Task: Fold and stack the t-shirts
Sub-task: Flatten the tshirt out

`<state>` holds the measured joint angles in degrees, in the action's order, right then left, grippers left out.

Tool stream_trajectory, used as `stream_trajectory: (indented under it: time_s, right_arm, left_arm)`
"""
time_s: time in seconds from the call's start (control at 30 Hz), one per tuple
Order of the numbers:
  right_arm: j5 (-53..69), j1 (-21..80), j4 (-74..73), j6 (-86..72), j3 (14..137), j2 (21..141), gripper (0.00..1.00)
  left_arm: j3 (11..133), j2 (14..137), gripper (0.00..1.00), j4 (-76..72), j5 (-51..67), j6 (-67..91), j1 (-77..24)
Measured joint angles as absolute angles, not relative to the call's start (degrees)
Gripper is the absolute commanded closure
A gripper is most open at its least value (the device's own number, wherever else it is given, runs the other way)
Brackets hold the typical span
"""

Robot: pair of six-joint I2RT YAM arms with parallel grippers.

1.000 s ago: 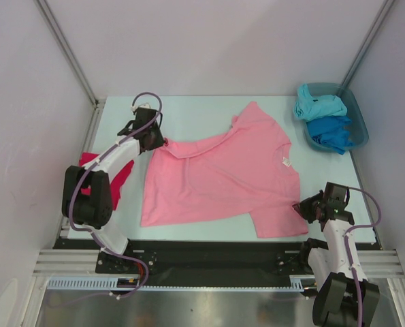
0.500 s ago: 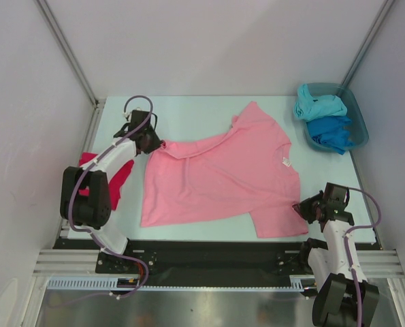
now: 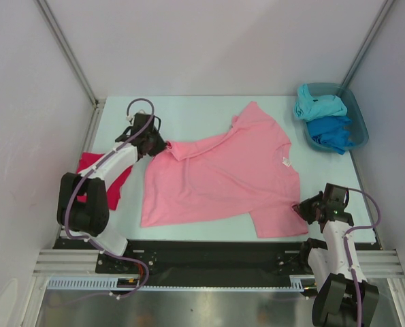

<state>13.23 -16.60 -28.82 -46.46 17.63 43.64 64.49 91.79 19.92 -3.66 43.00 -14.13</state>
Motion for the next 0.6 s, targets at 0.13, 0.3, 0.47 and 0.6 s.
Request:
stream_trajectory:
  time_s: [0.13, 0.3, 0.47, 0.6]
  right_arm:
    - [13.23, -16.6, -28.84, -46.46, 17.63, 43.59, 1.0]
    - [13.23, -16.6, -28.84, -46.46, 17.58, 43.53, 1.0]
    - [13.26, -16.6, -28.82, -46.46, 17.54, 43.53, 1.0]
    - [13.39, -16.6, -28.8, -46.44, 17.23, 43.44, 1.0]
  left_arm:
    - [67.18, 91.79, 1.0, 20.73, -3.31, 43.59, -14.11]
    - [71.37, 91.81, 1.0, 20.71, -2.22, 44.12, -14.11]
    - [75.29, 92.05, 1.0, 20.95, -1.28, 44.12, -13.96]
    - [80.23, 94.35, 0.99, 20.78, -1.06, 44.05, -13.47]
